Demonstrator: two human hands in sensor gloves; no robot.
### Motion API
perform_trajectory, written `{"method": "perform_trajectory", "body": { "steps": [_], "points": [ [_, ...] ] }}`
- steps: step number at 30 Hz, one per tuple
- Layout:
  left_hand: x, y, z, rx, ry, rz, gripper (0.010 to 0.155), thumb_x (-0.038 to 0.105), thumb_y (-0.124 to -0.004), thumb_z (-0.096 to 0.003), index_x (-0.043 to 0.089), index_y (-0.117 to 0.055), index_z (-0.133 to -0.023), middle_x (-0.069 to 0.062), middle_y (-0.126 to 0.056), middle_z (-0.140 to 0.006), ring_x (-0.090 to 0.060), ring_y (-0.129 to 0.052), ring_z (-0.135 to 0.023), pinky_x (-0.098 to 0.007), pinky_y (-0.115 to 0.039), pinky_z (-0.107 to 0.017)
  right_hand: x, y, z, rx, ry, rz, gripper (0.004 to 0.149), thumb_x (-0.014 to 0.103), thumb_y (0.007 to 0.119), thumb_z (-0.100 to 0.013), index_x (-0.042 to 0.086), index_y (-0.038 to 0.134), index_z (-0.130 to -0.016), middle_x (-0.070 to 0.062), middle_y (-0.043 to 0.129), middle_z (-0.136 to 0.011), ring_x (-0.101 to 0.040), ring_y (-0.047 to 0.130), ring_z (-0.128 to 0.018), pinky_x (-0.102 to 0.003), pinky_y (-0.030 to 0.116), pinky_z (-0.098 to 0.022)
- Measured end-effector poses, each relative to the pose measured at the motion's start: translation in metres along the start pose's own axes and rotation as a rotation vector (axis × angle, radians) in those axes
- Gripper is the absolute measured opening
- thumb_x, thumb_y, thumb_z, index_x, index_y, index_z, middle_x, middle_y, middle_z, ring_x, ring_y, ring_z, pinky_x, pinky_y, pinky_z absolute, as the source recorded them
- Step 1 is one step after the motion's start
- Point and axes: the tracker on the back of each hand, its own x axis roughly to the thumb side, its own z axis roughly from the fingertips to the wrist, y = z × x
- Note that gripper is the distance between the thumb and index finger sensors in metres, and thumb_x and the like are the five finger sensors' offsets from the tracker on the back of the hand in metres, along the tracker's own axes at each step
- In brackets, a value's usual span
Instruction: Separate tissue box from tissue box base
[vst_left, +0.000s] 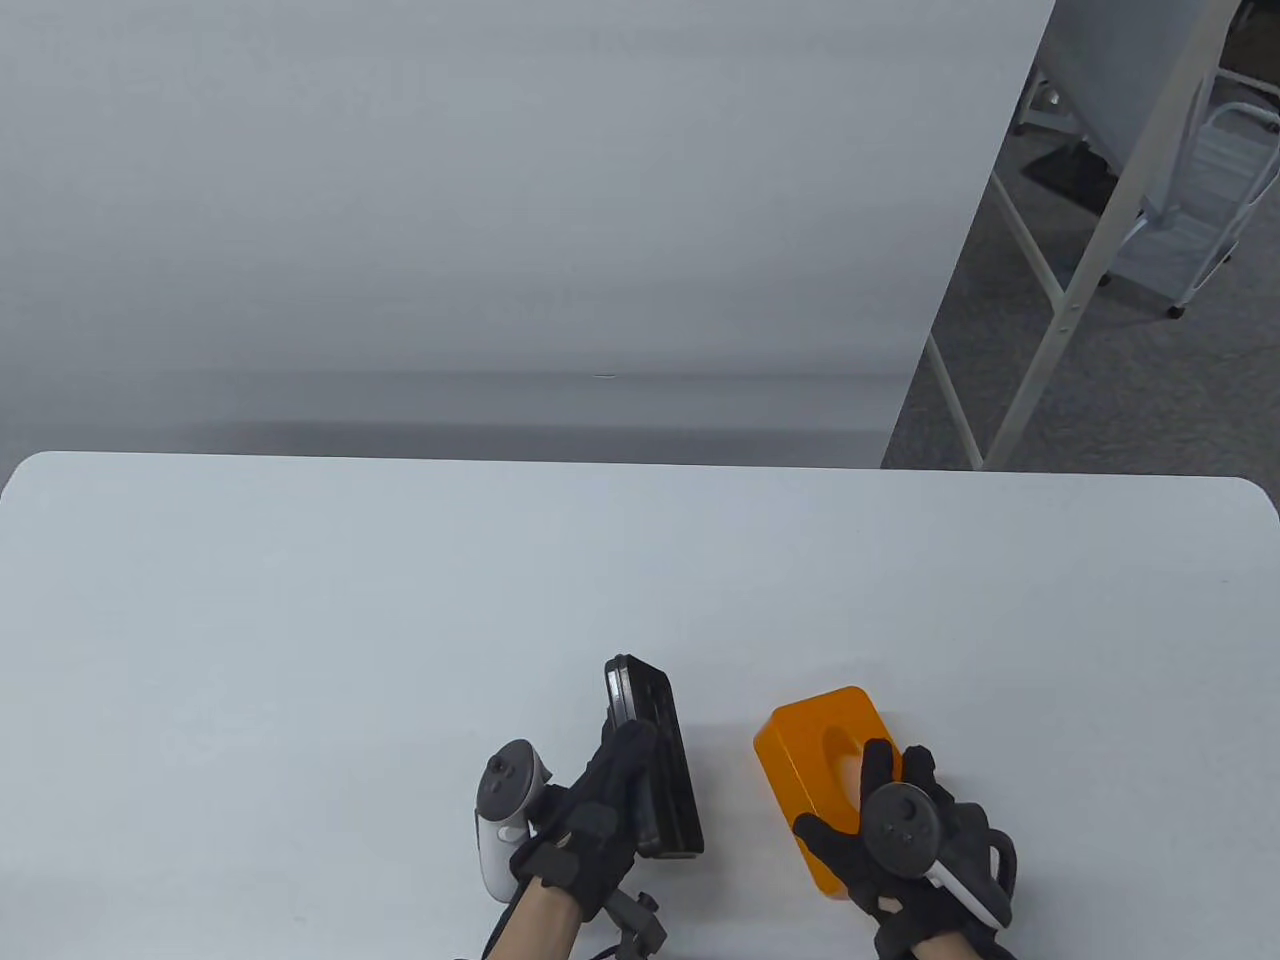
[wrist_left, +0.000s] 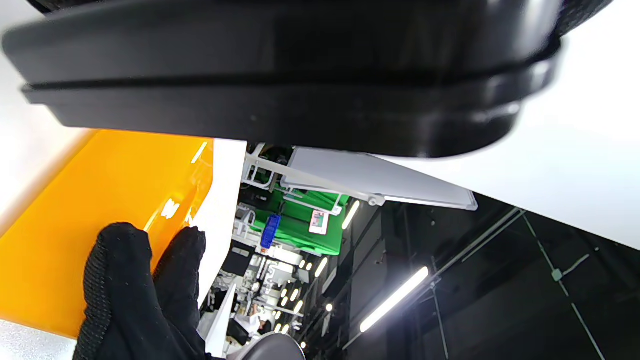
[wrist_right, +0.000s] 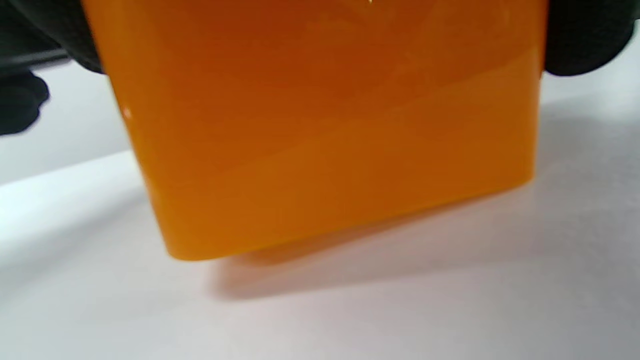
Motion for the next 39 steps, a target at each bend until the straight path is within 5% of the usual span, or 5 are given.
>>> {"method": "perform_trajectory", "body": {
  "steps": [6, 11, 19, 24, 39],
  "points": [
    [0.000, -0.003, -0.001, -0.012, -0.003, -0.024, 0.102, 0.076, -0.050, -0.0603, 0.001, 0.001, -0.108, -0.044, -0.011, -0.106, -0.074, -0.038, -0.094, -0.078, -0.055, -0.058, 0.008, 0.008, -0.003, 0.011, 0.010, 0.131, 0.103, 0.080, 0.054, -0.052, -0.003, 0.029, -0.109, -0.049, 0.025, -0.104, -0.071, 0.055, -0.084, -0.072, 0.064, -0.051],
    [0.001, -0.003, 0.000, -0.009, -0.010, -0.031, 0.101, 0.076, -0.048, -0.0608, 0.002, 0.002, -0.108, -0.044, -0.011, -0.106, -0.073, -0.038, -0.094, -0.077, -0.055, -0.058, 0.005, -0.001, -0.009, 0.059, -0.026, 0.008, 0.103, 0.081, 0.050, -0.050, 0.000, 0.028, -0.110, -0.045, 0.018, -0.106, -0.072, 0.048, -0.090, -0.061, 0.071, -0.053],
    [-0.004, 0.003, -0.002, 0.012, 0.004, -0.029, 0.097, 0.070, -0.049, -0.0601, 0.000, -0.002, -0.108, -0.042, -0.016, -0.107, -0.072, -0.043, -0.093, -0.072, -0.061, -0.060, -0.049, -0.036, -0.008, 0.058, -0.041, 0.019, 0.097, 0.077, 0.056, -0.049, 0.010, 0.028, -0.112, -0.037, 0.017, -0.112, -0.070, 0.030, -0.097, -0.079, 0.050, -0.060],
    [-0.011, 0.007, -0.008, -0.005, 0.048, -0.039, 0.094, 0.065, -0.050, -0.0603, -0.004, -0.006, -0.107, -0.041, -0.021, -0.107, -0.072, -0.047, -0.091, -0.069, -0.064, -0.059, -0.073, -0.039, -0.001, 0.039, -0.019, 0.038, 0.095, 0.076, 0.057, -0.049, 0.011, 0.029, -0.112, -0.035, 0.018, -0.113, -0.069, 0.028, -0.098, -0.083, 0.041, -0.060],
    [-0.022, 0.022, -0.010, 0.185, 0.152, -0.323, 0.076, 0.049, -0.064, -0.0590, -0.001, -0.036, -0.109, -0.031, -0.058, -0.103, -0.053, -0.090, -0.072, -0.039, -0.091, -0.038, -0.080, -0.035, -0.003, 0.110, -0.025, 0.040, 0.093, 0.073, 0.057, -0.050, 0.012, 0.025, -0.112, -0.035, 0.017, -0.113, -0.068, 0.027, -0.098, -0.083, 0.037, -0.060]
  ]
}}
